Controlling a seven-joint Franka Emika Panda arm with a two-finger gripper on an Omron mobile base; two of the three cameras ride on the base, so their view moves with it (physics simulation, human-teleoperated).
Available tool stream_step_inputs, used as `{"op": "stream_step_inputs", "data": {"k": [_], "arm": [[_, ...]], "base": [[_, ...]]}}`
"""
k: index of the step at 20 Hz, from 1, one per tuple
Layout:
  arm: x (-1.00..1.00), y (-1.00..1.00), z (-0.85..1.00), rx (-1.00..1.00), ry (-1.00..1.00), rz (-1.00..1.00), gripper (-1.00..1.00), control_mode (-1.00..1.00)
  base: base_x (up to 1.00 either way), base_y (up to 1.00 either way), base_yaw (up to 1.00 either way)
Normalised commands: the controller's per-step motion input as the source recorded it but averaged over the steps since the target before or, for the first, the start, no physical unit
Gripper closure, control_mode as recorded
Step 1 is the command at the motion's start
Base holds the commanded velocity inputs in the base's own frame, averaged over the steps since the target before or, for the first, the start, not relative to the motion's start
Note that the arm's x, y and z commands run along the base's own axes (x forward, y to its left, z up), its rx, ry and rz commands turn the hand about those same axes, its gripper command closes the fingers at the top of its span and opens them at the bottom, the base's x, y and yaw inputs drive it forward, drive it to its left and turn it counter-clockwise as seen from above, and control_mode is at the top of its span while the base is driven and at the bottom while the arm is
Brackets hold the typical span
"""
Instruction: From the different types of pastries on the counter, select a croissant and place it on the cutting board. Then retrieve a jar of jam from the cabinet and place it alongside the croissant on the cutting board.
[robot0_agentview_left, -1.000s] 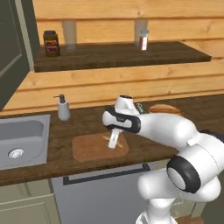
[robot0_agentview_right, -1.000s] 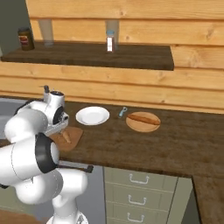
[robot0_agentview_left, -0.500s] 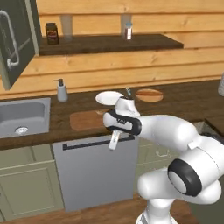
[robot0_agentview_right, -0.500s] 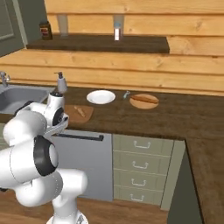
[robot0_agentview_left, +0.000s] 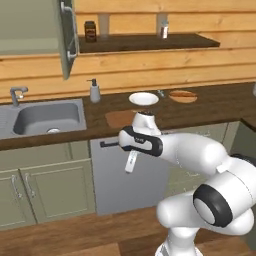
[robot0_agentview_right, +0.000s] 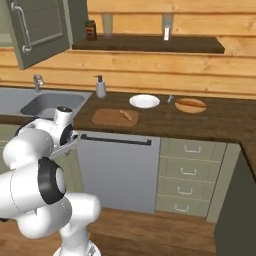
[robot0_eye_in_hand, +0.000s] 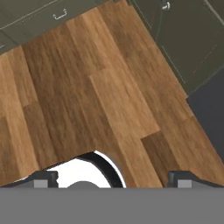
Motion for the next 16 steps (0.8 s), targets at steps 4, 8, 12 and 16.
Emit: {"op": "stream_step_inputs", "data": {"k": [4,8,12,16], "arm": [[0.0,0.0,0.0,0.0,0.0,0.0,-1.0,1.0],[0.0,0.0,0.0,0.0,0.0,0.0,-1.0,1.0],[0.0,0.0,0.0,0.0,0.0,0.0,-1.0,1.0],[0.0,0.0,0.0,0.0,0.0,0.0,-1.0,1.0]], "base": [[-0.5,0.75,-0.01],[-0.36,0.83,0.0],[-0.37,0.83,-0.01],[-0.31,0.81,-0.02]]}}
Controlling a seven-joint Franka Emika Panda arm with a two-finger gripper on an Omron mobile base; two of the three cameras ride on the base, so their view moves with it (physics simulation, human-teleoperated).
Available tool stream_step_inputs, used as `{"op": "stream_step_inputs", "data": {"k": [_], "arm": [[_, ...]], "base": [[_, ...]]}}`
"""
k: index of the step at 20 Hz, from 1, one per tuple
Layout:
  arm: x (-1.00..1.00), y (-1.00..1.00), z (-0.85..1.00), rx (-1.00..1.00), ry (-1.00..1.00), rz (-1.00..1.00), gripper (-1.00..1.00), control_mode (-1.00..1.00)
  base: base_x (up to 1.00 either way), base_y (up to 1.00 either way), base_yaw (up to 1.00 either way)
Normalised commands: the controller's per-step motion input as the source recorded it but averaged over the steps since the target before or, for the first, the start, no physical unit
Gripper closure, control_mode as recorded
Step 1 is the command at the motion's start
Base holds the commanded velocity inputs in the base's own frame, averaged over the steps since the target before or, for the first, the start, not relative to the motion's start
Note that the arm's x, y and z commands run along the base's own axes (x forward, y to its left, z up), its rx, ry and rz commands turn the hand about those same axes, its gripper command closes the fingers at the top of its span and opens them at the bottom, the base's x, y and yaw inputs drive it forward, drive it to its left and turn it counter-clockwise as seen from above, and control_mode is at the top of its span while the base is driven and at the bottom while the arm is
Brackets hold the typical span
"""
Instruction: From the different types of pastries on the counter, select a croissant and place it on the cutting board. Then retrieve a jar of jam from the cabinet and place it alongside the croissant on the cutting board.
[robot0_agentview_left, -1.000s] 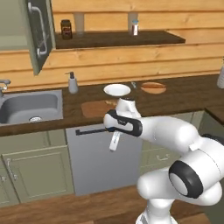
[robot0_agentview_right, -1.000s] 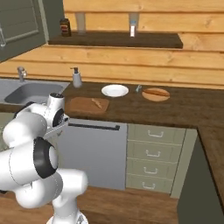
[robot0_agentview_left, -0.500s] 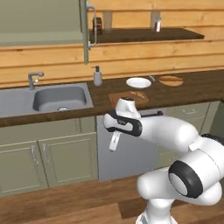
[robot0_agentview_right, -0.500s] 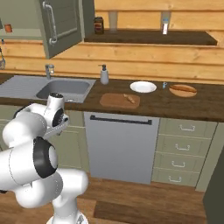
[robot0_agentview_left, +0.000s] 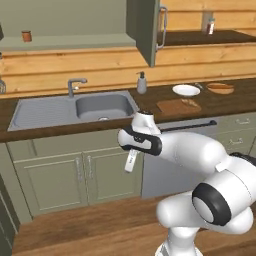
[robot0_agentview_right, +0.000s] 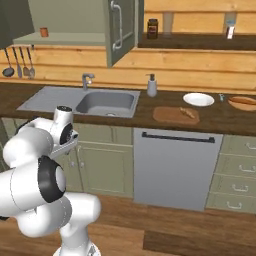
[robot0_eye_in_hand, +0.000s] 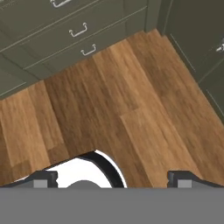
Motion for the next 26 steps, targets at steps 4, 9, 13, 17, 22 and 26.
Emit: {"op": "stream_step_inputs", "data": {"k": [4,9,13,17,22,26], "arm": [[0.0,0.0,0.0,0.0,0.0,0.0,-1.0,1.0],[0.0,0.0,0.0,0.0,0.0,0.0,-1.0,1.0],[0.0,0.0,0.0,0.0,0.0,0.0,-1.0,1.0],[0.0,0.0,0.0,0.0,0.0,0.0,-1.0,1.0],[0.0,0.0,0.0,0.0,0.0,0.0,-1.0,1.0],[0.0,0.0,0.0,0.0,0.0,0.0,-1.0,1.0]], "base": [[-0.24,0.76,0.0],[-0.02,0.73,-0.01],[0.36,0.78,-0.05],[0.97,0.34,-0.03],[1.0,0.06,0.0],[0.94,0.51,-0.06]]}}
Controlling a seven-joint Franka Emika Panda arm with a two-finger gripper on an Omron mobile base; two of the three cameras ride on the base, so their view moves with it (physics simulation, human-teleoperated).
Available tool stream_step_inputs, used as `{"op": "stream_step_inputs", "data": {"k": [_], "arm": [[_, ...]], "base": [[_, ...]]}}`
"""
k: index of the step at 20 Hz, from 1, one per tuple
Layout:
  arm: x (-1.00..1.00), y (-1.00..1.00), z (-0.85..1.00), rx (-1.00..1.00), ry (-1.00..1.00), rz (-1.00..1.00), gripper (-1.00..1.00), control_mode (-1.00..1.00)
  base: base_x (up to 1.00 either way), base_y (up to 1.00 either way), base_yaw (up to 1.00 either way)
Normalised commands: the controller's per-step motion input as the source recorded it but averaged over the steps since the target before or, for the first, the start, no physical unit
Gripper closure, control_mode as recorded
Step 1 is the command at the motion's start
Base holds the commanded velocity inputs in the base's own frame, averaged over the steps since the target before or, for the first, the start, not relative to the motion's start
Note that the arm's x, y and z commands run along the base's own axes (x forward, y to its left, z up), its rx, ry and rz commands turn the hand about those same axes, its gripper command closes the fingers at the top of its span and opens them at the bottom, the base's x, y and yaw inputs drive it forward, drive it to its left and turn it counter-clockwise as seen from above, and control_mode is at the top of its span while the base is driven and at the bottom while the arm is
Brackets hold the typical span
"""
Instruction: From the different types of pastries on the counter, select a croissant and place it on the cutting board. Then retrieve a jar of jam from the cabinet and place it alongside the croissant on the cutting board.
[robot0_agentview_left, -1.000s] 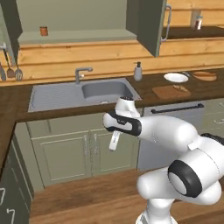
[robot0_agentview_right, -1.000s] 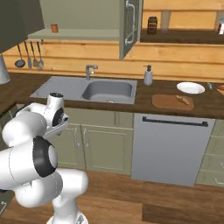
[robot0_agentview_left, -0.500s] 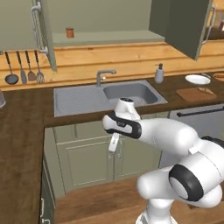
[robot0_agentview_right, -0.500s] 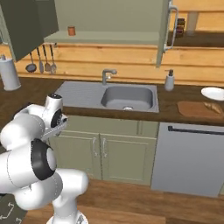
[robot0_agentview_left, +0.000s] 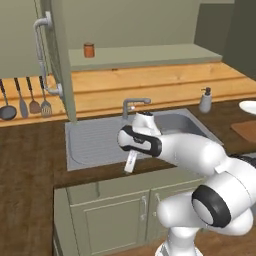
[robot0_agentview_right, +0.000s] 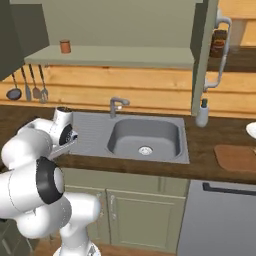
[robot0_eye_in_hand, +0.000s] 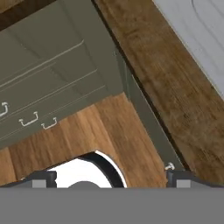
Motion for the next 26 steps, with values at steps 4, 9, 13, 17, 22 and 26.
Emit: {"op": "stream_step_inputs", "data": {"k": [4,9,13,17,22,26], "arm": [[0.0,0.0,0.0,0.0,0.0,0.0,-1.0,1.0],[0.0,0.0,0.0,0.0,0.0,0.0,-1.0,1.0],[0.0,0.0,0.0,0.0,0.0,0.0,-1.0,1.0],[0.0,0.0,0.0,0.0,0.0,0.0,-1.0,1.0],[0.0,0.0,0.0,0.0,0.0,0.0,-1.0,1.0],[0.0,0.0,0.0,0.0,0.0,0.0,-1.0,1.0]], "base": [[0.64,0.52,-0.06],[0.63,0.15,0.03],[0.57,0.0,0.08],[0.24,0.0,0.12],[0.33,0.0,0.07],[0.26,0.0,0.06]]}}
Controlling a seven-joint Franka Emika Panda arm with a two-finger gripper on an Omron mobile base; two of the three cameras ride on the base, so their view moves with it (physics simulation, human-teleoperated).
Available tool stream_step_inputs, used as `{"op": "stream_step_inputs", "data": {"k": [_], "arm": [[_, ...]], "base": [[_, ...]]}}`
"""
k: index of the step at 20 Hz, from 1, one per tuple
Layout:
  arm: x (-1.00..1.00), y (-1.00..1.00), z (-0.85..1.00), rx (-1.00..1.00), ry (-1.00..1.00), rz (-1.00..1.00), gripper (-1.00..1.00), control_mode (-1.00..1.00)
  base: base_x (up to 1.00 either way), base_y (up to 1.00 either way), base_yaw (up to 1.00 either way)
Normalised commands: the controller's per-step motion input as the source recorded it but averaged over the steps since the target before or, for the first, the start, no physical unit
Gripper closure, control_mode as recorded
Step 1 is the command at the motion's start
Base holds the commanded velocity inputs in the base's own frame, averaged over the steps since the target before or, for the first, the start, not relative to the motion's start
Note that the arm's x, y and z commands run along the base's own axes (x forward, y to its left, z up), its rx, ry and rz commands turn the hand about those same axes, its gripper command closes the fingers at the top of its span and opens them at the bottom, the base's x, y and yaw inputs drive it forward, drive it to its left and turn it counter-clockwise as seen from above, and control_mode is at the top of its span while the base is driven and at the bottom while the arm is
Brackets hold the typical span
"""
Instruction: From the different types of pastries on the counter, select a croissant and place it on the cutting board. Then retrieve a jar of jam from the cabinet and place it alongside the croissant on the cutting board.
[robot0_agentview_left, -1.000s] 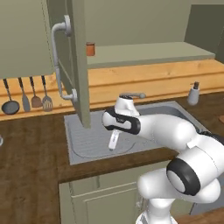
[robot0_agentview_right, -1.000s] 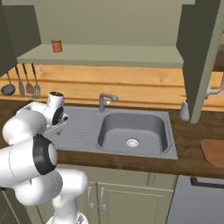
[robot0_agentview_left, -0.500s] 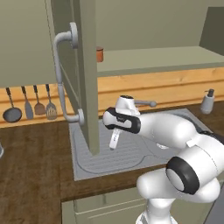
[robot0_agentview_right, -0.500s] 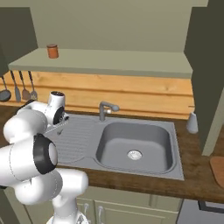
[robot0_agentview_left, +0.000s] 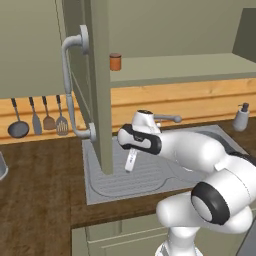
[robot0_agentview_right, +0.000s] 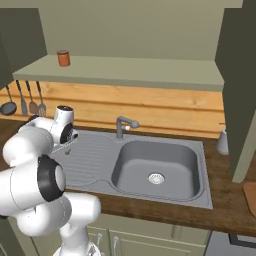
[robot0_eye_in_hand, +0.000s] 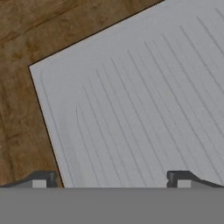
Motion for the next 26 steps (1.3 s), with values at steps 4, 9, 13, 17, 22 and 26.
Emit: {"op": "stream_step_inputs", "data": {"k": [4,9,13,17,22,26], "arm": [[0.06,0.0,-0.09,0.03,0.02,0.01,-1.0,-1.0],[-0.27,0.03,0.61,-0.01,-0.15,-0.01,-1.0,-1.0],[-0.27,0.02,0.7,-0.04,-0.17,0.0,-1.0,-1.0],[-0.12,0.05,0.64,0.0,-0.06,0.0,-1.0,-1.0],[-0.04,0.1,0.82,0.0,-0.1,-0.02,-1.0,-1.0],[-0.14,0.14,0.82,0.0,-0.17,-0.05,-1.0,-1.0]], "base": [[0.07,0.0,0.01],[0.0,0.0,0.0],[0.0,0.0,0.0],[0.0,0.0,0.0],[0.0,0.0,0.0],[0.0,0.0,0.0]]}}
